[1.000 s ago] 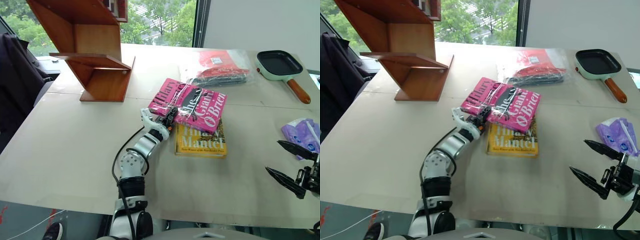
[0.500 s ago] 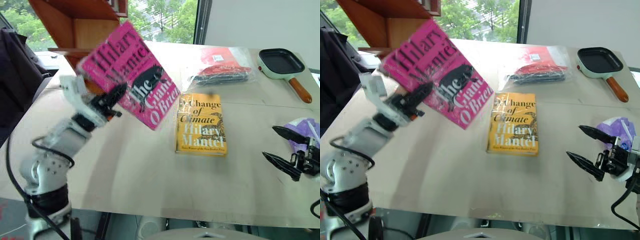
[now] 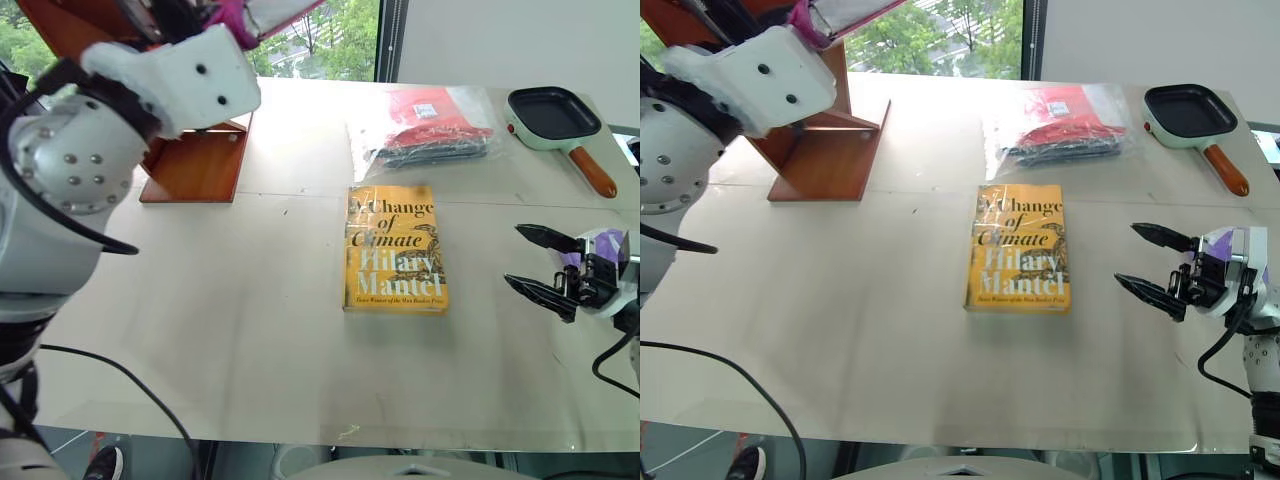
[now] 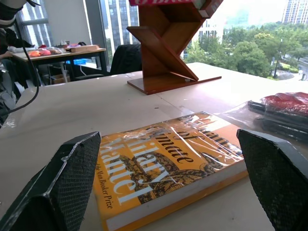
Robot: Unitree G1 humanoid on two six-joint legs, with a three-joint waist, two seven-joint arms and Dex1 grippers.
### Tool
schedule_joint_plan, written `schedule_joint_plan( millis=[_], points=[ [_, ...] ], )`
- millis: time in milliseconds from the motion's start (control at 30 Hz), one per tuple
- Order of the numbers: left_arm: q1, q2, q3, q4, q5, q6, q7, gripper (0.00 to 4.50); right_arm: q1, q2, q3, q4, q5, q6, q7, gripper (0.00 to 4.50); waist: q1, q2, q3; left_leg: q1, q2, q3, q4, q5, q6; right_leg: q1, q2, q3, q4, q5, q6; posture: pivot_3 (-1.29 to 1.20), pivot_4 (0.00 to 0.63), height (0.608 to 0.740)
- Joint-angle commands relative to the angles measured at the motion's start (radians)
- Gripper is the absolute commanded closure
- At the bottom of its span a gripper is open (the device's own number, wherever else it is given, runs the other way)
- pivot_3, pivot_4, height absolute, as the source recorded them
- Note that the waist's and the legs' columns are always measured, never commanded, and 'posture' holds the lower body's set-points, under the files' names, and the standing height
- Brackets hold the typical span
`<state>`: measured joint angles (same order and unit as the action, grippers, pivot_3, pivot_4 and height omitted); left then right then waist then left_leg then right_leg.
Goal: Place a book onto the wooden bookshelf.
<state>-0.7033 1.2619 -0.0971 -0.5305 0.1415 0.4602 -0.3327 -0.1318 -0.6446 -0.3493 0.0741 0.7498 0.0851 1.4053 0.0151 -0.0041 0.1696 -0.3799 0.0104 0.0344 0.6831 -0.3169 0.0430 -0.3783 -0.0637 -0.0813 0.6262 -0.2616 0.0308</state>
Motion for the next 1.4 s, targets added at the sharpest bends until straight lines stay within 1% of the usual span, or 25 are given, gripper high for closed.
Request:
schedule_joint_plan(
  millis=[33, 133, 200, 267, 367, 500, 633, 833, 900, 1100, 1200, 1400],
  points=[
    [0.052, 0.017, 0.088, -0.045, 0.103, -0.039, -0.025, 4.32, -0.024, 0.004, -0.004, 0.023, 0.0, -0.016, 0.023, 0.0, 0.002, -0.001, 0.001, 0.0, 0.0, 0.0, 0.0, 0.0, 0.0, 0.0, 0.0, 0.0, 0.001, 0.0, 0.0, 0.0, 0.15, 0.74],
    [0.051, 0.03, 0.077, -0.051, 0.175, 0.009, -0.09, 4.32, -0.037, 0.019, 0.011, 0.038, -0.012, -0.031, 0.032, 0.0, 0.009, -0.004, 0.002, -0.001, 0.0, -0.002, 0.001, 0.0, 0.0, 0.0, -0.001, -0.003, 0.003, 0.0, 0.0, 0.0, 0.15, 0.74],
    [0.081, 0.038, 0.091, -0.03, 0.179, 0.063, -0.152, 4.32, -0.05, 0.029, 0.015, 0.045, -0.015, -0.037, 0.032, 0.0, 0.008, -0.004, 0.002, -0.001, 0.0, -0.002, 0.002, 0.0, 0.0, 0.0, -0.001, -0.003, 0.005, 0.0, 0.0, 0.0, 0.15, 0.74],
    [0.113, 0.059, 0.101, 0.009, 0.194, 0.075, -0.203, 4.32, -0.067, 0.041, 0.017, 0.053, -0.014, -0.041, 0.028, 0.0, 0.005, -0.004, 0.002, 0.001, 0.0, -0.001, 0.002, 0.0, 0.0, 0.0, -0.002, -0.002, 0.007, 0.0, 0.0, 0.0, 0.15, 0.74],
    [0.102, 0.08, 0.071, 0.108, 0.203, 0.018, -0.273, 4.32, -0.098, 0.059, 0.017, 0.058, -0.01, -0.046, 0.02, 0.0, 0.0, -0.004, 0.002, 0.001, 0.0, -0.002, 0.002, 0.0, 0.0, -0.001, -0.002, -0.002, 0.01, 0.0, 0.0, 0.0, 0.15, 0.74],
    [-0.003, 0.067, -0.025, 0.288, 0.255, -0.119, -0.36, 4.32, -0.137, 0.076, -0.004, 0.028, 0.03, -0.005, -0.023, 0.0, 0.001, -0.004, 0.002, 0.001, 0.0, -0.001, 0.004, 0.0, 0.0, -0.002, -0.002, -0.001, 0.013, 0.0, 0.0, 0.0, 0.15, 0.74],
    [-0.139, 0.021, -0.128, 0.482, 0.35, -0.251, -0.43, 4.32, -0.167, 0.081, -0.028, -0.006, 0.085, 0.044, -0.07, 0.0, 0.003, -0.004, 0.002, 0.001, -0.001, -0.001, 0.005, 0.0, 0.001, -0.002, -0.002, -0.001, 0.013, 0.0, 0.0, 0.0, 0.15, 0.74],
    [-0.25, -0.048, -0.187, 0.613, 0.443, -0.322, -0.523, 4.32, -0.173, 0.085, -0.044, -0.046, 0.132, 0.09, -0.11, 0.0, 0.0, -0.005, 0.002, 0.0, -0.001, 0.002, 0.005, 0.001, 0.002, -0.002, -0.002, -0.003, 0.015, 0.0, 0.0, 0.0, 0.15, 0.74],
    [-0.29, -0.077, -0.199, 0.649, 0.47, -0.326, -0.551, 4.32, -0.174, 0.097, -0.041, -0.08, 0.155, 0.116, -0.144, 0.0, 0.0, -0.005, 0.002, 0.0, -0.001, 0.002, 0.005, 0.001, 0.002, -0.002, -0.002, -0.003, 0.015, 0.0, 0.0, 0.0, 0.15, 0.74],
    [-0.376, -0.128, -0.242, 0.718, 0.543, -0.367, -0.655, 4.32, -0.189, 0.114, -0.031, -0.143, 0.194, 0.175, -0.203, 0.0, -0.001, -0.005, 0.002, 0.0, -0.001, 0.003, 0.006, 0.001, 0.002, -0.002, -0.002, -0.003, 0.016, 0.0, 0.0, 0.0, 0.15, 0.74],
    [-0.387, -0.145, -0.245, 0.735, 0.569, -0.356, -0.696, 4.32, -0.214, 0.127, -0.043, -0.153, 0.222, 0.2, -0.248, 0.0, -0.003, -0.005, 0.002, 0.001, -0.001, 0.003, 0.006, 0.001, 0.003, -0.002, -0.003, -0.003, 0.016, 0.0, 0.0, 0.0, 0.15, 0.74],
    [-0.394, -0.16, -0.227, 0.751, 0.612, -0.317, -0.725, 4.32, -0.211, 0.125, -0.029, -0.17, 0.207, 0.209, -0.26, 0.0, -0.004, -0.005, 0.002, 0.001, -0.001, 0.004, 0.006, 0.001, 0.003, -0.002, -0.003, -0.002, 0.017, 0.0, 0.0, 0.0, 0.15, 0.74]
  ],
)
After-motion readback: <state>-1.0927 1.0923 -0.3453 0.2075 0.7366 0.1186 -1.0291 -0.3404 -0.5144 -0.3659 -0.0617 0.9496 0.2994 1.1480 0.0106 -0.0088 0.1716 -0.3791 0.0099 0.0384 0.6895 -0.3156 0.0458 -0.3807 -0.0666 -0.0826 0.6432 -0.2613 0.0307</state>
